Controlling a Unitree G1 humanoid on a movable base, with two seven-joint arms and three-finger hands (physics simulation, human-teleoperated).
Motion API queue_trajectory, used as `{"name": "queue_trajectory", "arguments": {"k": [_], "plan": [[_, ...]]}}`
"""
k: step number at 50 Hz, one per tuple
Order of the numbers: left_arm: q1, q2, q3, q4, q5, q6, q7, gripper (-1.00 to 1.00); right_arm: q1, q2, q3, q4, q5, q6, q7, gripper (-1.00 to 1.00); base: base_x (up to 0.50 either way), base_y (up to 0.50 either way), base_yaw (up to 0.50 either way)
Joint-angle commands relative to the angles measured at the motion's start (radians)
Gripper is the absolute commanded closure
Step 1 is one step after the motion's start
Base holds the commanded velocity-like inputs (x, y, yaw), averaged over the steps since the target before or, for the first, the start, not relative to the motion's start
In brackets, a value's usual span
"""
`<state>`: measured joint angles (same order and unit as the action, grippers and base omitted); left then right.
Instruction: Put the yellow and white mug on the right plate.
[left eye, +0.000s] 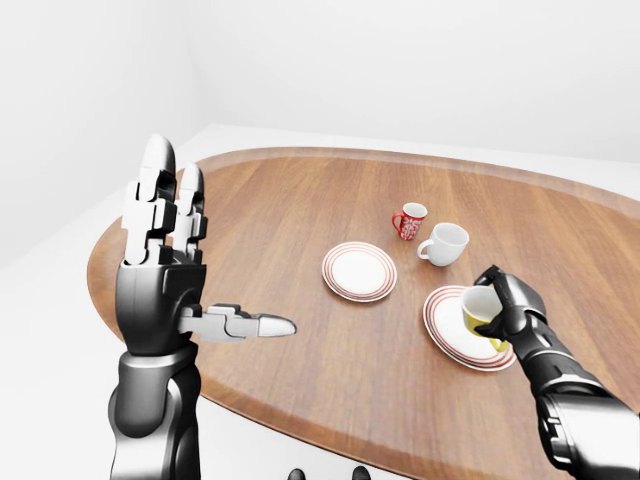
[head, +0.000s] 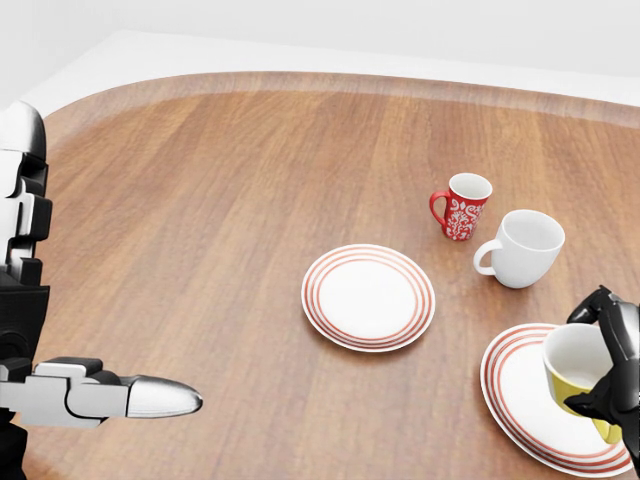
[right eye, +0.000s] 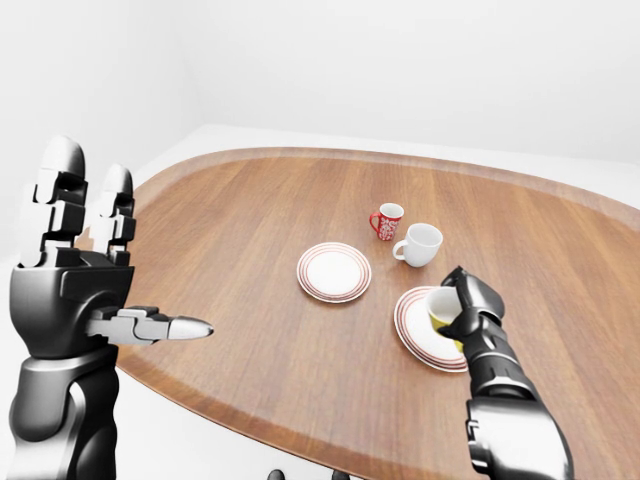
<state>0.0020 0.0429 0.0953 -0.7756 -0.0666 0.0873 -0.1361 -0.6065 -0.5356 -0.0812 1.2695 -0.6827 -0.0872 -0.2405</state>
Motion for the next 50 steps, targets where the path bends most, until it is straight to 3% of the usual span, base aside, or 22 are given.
{"name": "queue_trajectory", "arguments": {"k": [1, 50], "plan": [[0.001, -0.001, -0.002, -0.001, 0.002, 0.0, 0.0, -1.0, -0.02, 0.009, -0.006, 0.017, 0.045, 0.0, -0.012, 1.0, 0.0, 0.0, 0.0], [0.007, -0.003, -0.009, -0.003, 0.011, 0.0, -0.003, -1.0, -0.036, 0.028, -0.013, 0.051, 0.071, 0.0, -0.078, 1.0, 0.0, 0.0, 0.0]]}}
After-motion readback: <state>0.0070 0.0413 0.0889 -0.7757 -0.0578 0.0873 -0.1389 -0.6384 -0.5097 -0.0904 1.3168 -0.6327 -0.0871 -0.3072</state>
